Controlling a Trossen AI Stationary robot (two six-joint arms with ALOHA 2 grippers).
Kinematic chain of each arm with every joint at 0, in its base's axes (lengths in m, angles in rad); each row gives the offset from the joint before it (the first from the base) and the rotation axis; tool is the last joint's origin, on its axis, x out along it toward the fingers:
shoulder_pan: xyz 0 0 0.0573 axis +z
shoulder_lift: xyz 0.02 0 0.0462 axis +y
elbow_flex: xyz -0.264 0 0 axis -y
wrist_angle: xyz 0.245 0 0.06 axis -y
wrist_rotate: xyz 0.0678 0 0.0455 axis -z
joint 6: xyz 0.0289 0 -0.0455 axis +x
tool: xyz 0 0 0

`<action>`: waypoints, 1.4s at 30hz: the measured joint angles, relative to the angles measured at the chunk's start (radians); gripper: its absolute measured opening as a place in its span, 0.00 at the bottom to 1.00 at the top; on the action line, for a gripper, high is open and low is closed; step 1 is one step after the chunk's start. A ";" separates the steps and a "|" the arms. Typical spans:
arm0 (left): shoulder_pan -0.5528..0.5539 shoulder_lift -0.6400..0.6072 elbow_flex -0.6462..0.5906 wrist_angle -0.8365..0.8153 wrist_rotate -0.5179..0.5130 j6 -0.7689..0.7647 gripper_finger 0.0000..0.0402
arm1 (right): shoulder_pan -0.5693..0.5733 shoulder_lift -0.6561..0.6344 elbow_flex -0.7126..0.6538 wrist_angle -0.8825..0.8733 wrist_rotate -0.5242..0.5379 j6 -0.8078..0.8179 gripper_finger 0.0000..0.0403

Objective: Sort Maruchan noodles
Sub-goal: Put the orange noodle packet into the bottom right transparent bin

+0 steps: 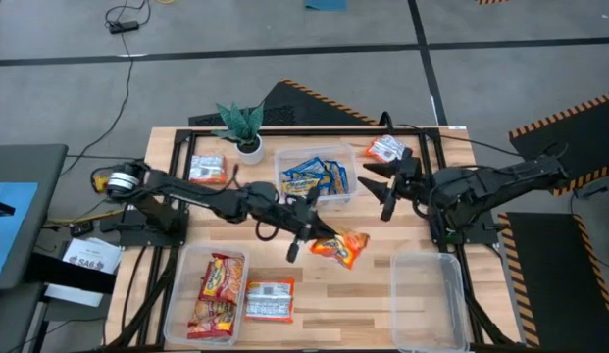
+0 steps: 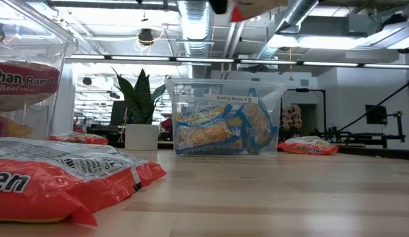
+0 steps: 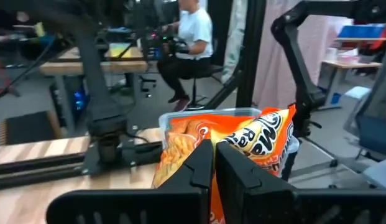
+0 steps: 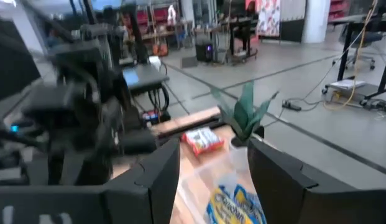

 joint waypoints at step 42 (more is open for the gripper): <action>-0.028 0.890 1.043 0.008 0.237 0.289 0.00 | -0.063 -0.040 0.000 0.030 0.003 -0.052 0.52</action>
